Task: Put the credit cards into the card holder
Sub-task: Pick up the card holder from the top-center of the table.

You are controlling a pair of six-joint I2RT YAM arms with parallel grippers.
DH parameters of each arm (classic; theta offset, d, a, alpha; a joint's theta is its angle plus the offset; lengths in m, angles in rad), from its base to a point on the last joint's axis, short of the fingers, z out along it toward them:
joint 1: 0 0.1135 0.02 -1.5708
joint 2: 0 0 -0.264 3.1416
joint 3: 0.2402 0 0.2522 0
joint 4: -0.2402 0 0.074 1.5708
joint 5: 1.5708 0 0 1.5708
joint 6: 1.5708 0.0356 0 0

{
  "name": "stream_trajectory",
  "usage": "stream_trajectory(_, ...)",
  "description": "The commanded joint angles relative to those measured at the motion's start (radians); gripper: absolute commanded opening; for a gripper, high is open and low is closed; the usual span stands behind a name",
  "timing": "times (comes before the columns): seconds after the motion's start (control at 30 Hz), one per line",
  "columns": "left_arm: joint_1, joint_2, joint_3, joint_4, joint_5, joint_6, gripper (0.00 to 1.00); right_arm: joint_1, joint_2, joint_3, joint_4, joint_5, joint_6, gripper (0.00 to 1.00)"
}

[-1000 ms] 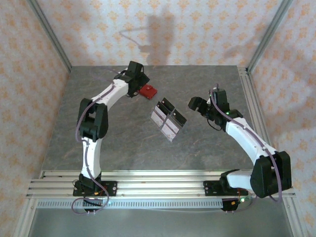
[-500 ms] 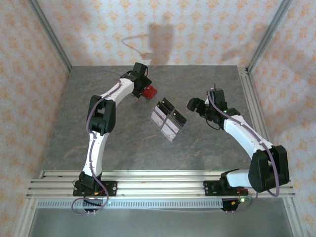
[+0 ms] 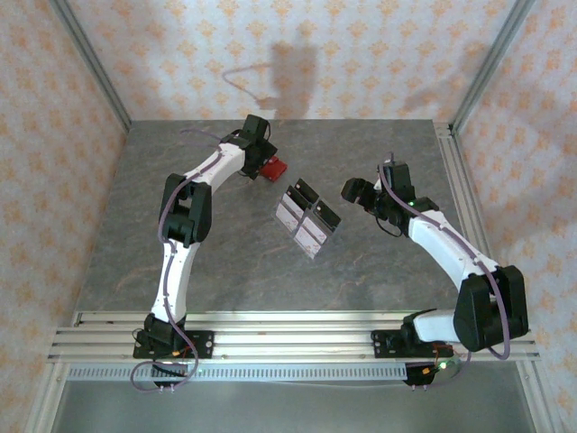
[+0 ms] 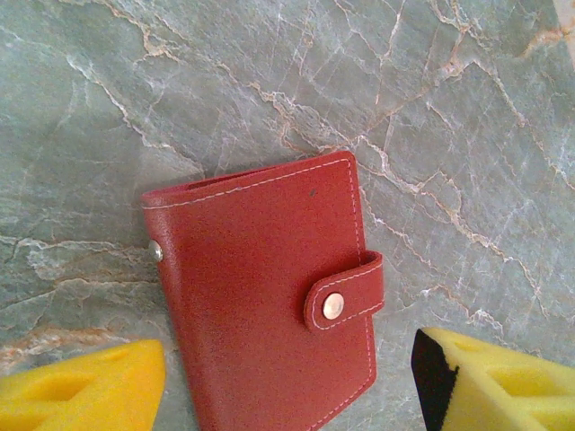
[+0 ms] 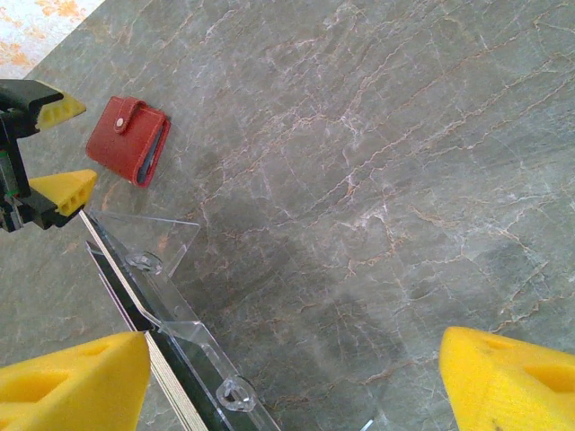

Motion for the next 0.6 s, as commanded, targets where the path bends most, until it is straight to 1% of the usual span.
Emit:
stream_trajectory(0.0,0.009,0.017,0.011,-0.016,-0.018,-0.020,0.74,0.000,-0.009,0.008,0.009,0.026,-0.013,0.84)
stream_trajectory(0.43,0.023,0.027,-0.018,-0.008,-0.027,-0.041,0.74,0.001,-0.011,0.012,0.002,0.031,-0.010,0.84)
stream_trajectory(0.57,0.026,0.036,-0.020,-0.005,-0.032,-0.043,0.73,0.001,-0.012,0.013,0.003,0.032,-0.007,0.84)
